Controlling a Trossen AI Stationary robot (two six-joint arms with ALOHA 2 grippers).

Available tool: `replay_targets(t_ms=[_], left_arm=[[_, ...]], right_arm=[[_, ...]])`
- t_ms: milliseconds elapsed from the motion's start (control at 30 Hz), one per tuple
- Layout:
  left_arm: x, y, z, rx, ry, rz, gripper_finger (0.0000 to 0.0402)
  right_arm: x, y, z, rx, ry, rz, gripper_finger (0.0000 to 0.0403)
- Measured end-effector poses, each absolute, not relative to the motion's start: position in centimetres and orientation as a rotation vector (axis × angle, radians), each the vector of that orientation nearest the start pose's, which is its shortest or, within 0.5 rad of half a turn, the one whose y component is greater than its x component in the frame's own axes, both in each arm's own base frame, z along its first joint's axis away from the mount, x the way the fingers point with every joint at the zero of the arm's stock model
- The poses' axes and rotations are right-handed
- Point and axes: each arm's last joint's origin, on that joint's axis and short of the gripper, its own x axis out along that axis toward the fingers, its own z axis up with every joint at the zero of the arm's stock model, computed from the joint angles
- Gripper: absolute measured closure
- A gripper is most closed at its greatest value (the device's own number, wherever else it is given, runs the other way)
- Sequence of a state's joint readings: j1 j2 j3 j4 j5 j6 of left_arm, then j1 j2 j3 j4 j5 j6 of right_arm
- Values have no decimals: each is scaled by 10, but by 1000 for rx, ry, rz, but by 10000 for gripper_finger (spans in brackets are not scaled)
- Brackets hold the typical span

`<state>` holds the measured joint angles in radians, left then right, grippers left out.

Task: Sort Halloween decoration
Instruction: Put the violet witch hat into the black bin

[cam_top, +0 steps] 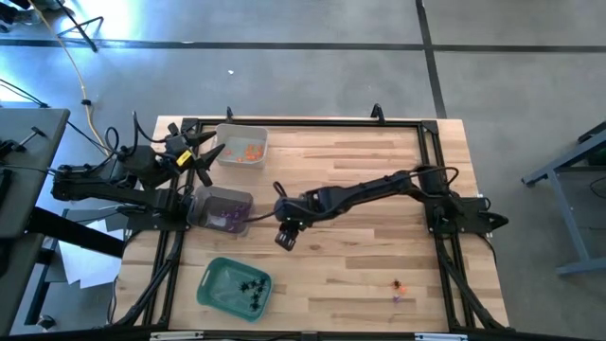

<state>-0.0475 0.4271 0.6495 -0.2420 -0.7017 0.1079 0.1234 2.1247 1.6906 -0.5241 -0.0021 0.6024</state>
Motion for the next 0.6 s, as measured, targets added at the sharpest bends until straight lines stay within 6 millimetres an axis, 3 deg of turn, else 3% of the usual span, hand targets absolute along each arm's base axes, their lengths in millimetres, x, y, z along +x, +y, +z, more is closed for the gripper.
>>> replay_targets(t_ms=[200, 400, 600], left_arm=[[96, 14, 324, 111, 54, 653, 216], [96, 14, 324, 111, 54, 653, 216], [96, 14, 324, 111, 54, 653, 216]], right_arm=[[425, 60, 182, 700, 945, -272, 273], [360, 71, 174, 918, 1034, -465, 273], [291, 110, 175, 1099, 1144, -633, 273]])
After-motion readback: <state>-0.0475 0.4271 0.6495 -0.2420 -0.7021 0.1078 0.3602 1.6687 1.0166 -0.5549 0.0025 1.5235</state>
